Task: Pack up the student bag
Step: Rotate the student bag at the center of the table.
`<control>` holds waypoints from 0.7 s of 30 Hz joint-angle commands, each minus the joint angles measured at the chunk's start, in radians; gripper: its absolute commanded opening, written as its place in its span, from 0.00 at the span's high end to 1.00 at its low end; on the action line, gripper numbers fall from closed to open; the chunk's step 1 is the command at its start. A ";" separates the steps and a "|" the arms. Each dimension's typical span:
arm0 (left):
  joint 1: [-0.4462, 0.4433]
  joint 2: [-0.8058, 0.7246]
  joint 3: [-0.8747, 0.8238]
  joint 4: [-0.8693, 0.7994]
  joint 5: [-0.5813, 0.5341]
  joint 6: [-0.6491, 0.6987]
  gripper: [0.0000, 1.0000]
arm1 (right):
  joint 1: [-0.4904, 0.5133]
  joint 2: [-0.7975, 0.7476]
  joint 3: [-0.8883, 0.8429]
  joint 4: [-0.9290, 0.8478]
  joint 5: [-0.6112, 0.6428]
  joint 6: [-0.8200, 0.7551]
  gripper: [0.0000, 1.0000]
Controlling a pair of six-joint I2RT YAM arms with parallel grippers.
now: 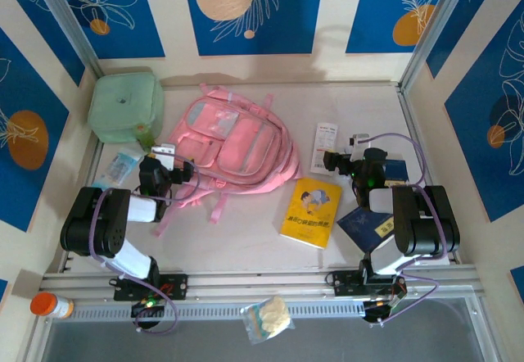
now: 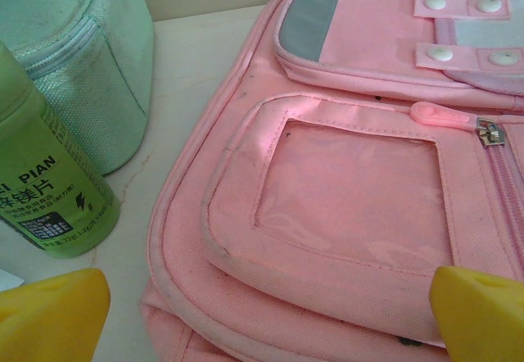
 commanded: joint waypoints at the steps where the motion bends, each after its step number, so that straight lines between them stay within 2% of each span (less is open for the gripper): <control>1: 0.001 -0.002 0.018 0.004 -0.011 -0.005 0.01 | 0.002 -0.002 0.002 0.024 -0.003 -0.020 0.01; 21: 0.001 -0.004 0.016 0.006 -0.005 -0.005 0.01 | 0.002 -0.004 0.000 0.026 -0.003 -0.021 0.01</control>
